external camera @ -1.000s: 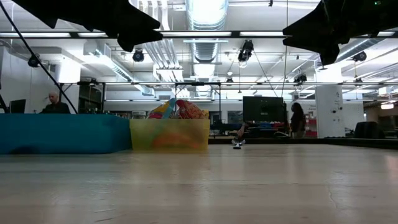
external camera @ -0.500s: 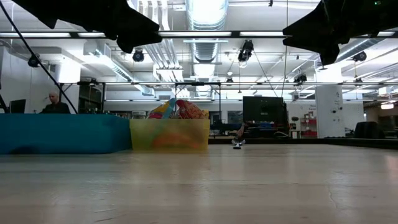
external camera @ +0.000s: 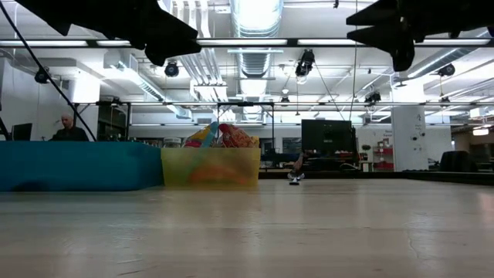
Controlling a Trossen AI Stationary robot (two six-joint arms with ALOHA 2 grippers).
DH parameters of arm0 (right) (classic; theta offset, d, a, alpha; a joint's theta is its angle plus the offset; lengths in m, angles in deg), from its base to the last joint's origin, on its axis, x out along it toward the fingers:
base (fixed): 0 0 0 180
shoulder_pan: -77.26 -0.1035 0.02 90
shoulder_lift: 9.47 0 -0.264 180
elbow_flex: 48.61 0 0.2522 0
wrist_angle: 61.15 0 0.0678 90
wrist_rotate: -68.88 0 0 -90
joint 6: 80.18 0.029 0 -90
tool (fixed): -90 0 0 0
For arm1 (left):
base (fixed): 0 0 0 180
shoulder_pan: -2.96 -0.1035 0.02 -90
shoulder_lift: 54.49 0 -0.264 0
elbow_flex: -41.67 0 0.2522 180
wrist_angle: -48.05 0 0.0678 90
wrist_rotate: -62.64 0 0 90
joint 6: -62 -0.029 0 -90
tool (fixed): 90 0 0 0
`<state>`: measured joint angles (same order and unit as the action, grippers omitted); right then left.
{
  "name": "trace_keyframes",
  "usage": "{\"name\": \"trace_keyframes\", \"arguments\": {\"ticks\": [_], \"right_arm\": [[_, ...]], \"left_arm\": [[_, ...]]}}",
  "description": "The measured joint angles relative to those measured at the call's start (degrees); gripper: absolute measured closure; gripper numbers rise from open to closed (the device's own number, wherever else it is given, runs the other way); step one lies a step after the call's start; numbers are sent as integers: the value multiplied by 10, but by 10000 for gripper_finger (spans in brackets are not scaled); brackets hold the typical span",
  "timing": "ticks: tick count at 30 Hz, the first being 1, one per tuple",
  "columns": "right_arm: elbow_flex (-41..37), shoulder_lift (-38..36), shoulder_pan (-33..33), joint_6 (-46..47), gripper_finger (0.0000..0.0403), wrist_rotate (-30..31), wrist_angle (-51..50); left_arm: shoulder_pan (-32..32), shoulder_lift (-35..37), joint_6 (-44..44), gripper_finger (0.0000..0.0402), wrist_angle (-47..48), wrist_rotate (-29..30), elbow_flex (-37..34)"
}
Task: Pick & Place Food Item
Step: Put the blue spoon into the blue bin
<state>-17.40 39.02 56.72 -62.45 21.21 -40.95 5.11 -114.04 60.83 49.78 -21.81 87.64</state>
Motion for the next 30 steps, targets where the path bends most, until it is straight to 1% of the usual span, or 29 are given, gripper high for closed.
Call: {"name": "trace_keyframes", "arguments": {"ticks": [2, 5, 7, 9, 11, 13, 16, 19, 21, 23, 27, 30], "right_arm": [[0, 0, 5, -16, 264, -5, 2], [4, 0, 17, -10, 264, -8, -10], [11, 4, 25, 6, 264, -7, -11], [22, 8, 42, 45, 264, -7, -21], [49, 13, 67, 94, 264, -4, -84], [89, 25, 98, 161, 264, -3, -205], [157, 64, 149, 291, 264, -7, -387], [220, 114, 199, 396, 264, -35, -518], [257, 149, 228, 416, 264, -71, -553], [290, 186, 251, 405, 264, -100, -553], [358, 270, 288, 375, 264, -114, -566], [412, 331, 315, 392, 264, -128, -612]], "left_arm": [[0, 0, 0, 178, 0, 0, 0], [0, 0, 0, 178, 0, 0, 0], [0, 0, 0, 178, 0, 0, 0], [0, 0, 0, 178, 0, 0, 0], [0, 0, 0, 178, 0, 0, 0], [0, 0, 0, 178, 1, 0, 0], [0, 0, 0, 178, 1, 0, 0], [0, 0, 0, 178, 2, 0, 0], [0, 0, 0, 177, 3, 0, 0], [0, 0, 0, 177, 3, 0, 0], [0, 0, 0, 177, 3, 0, 0], [0, 0, 0, 177, 3, 0, 0]]}}
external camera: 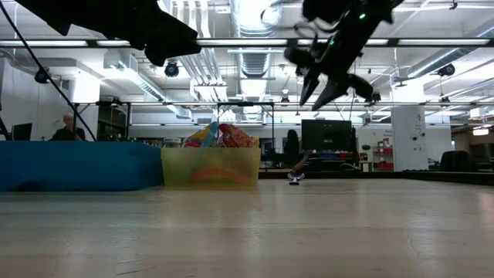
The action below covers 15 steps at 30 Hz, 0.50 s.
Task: Pick & Place Food Item
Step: Put the blue spoon into the blue bin
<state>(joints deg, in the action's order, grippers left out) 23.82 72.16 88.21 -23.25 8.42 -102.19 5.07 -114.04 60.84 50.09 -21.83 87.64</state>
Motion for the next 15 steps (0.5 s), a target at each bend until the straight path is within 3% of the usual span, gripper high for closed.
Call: {"name": "trace_keyframes", "arguments": {"ticks": [4, 15], "right_arm": [[60, 79, 33, 36, 264, -25, -65], [148, 244, 95, 48, 264, -73, -69]], "left_arm": [[0, 0, 0, 177, 0, 0, 0], [0, 0, 0, 177, 0, 0, 0]]}}
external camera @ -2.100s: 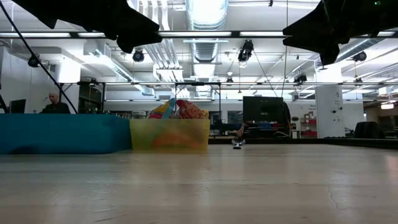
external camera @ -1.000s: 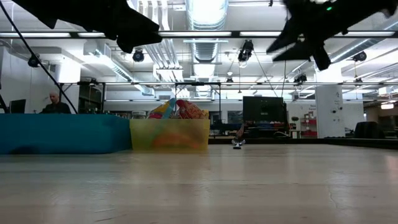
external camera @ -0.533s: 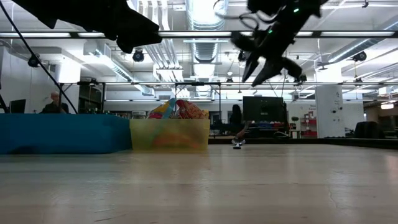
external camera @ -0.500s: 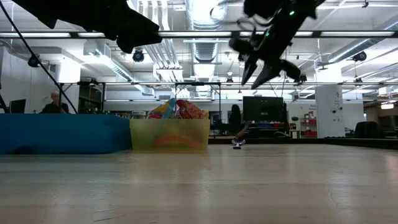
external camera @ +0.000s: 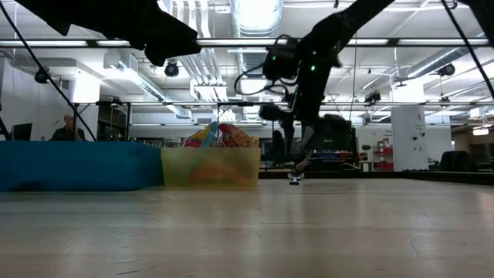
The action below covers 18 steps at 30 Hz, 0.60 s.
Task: Pick & Place Food Item
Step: Put the blue spoon into the blue bin
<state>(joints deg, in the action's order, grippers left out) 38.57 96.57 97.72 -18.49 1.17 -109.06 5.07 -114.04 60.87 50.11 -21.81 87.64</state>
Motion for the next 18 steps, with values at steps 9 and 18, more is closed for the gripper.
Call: {"name": "trace_keyframes", "arguments": {"ticks": [9, 18], "right_arm": [[31, 72, 13, 7, 264, -18, 3], [32, 103, 25, 20, 264, -13, -1]], "left_arm": [[0, 0, 0, 177, 0, 0, 0], [0, 0, 0, 177, 1, 0, 0]]}}
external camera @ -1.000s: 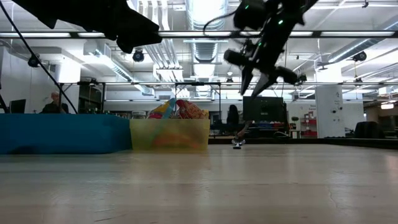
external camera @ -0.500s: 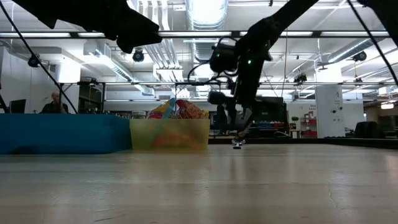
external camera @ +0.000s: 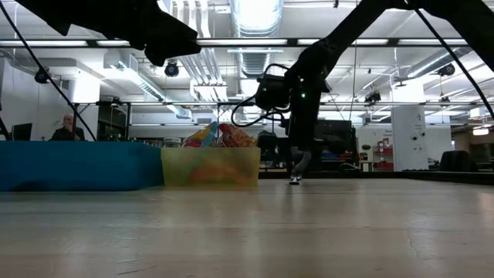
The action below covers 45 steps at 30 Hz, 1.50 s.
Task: Pick & Place Food Item
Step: Put the blue spoon into the blue bin
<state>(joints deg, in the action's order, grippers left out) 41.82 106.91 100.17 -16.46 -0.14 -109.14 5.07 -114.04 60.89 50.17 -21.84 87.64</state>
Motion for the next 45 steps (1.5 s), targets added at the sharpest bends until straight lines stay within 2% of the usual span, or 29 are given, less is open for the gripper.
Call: {"name": "trace_keyframes", "arguments": {"ticks": [11, 37, 40, 45], "right_arm": [[-4, 0, 4, 2, 264, 45, 11], [-12, 19, 14, -3, 266, 32, 44], [-13, 19, 14, -3, 287, 32, 41], [-13, 19, 14, -6, 358, 33, 43]], "left_arm": [[0, 0, 0, 177, 0, 0, 0], [0, 0, 0, 178, 0, 0, 0], [0, 0, 0, 178, 0, 0, 0], [0, 0, 0, 178, 0, 0, 0]]}}
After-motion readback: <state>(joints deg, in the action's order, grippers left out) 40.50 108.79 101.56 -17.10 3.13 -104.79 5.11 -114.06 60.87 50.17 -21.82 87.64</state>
